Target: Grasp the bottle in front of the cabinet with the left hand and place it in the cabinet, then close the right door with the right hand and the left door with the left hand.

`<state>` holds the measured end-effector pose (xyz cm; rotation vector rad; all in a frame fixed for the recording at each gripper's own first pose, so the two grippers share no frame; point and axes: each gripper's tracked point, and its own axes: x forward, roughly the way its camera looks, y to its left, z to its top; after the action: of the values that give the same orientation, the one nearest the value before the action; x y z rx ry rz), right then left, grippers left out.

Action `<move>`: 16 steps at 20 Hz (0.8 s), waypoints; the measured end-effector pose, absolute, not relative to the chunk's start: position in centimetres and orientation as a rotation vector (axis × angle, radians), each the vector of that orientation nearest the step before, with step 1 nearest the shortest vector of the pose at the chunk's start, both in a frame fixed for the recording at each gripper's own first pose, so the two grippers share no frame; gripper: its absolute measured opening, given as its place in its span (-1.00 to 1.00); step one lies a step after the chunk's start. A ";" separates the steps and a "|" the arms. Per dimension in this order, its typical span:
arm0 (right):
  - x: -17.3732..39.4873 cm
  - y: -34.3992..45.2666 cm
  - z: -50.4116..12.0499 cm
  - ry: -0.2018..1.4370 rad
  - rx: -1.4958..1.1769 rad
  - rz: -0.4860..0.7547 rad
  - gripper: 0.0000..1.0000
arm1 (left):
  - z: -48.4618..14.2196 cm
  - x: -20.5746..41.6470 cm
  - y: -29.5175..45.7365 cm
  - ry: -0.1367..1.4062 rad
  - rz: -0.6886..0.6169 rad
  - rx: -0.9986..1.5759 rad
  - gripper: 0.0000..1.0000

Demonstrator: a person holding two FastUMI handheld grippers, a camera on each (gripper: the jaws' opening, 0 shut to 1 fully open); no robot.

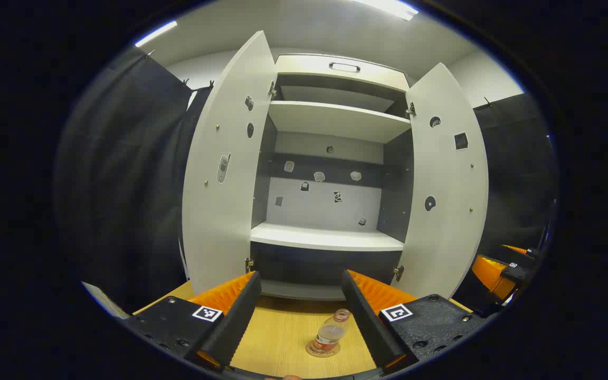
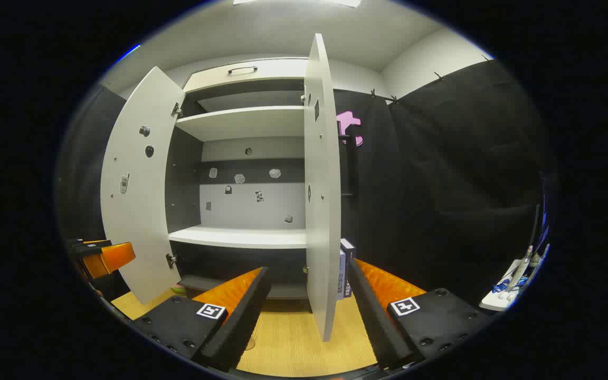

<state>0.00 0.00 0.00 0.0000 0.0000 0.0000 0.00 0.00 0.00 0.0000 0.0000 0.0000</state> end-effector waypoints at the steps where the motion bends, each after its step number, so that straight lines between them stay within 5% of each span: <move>1: 0.0 -0.1 0.1 -0.001 0.001 -0.001 0.94 | 0.1 -0.2 -0.2 -0.002 -0.002 -0.002 0.88; 16: 0.4 0.1 -0.1 0.004 -0.001 0.009 0.94 | 0.3 0.2 -1.2 -0.004 -0.021 0.021 0.88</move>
<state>0.39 0.07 -0.10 -0.0015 0.0043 0.0089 0.16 -1.21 0.30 0.0213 -0.0043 -0.0215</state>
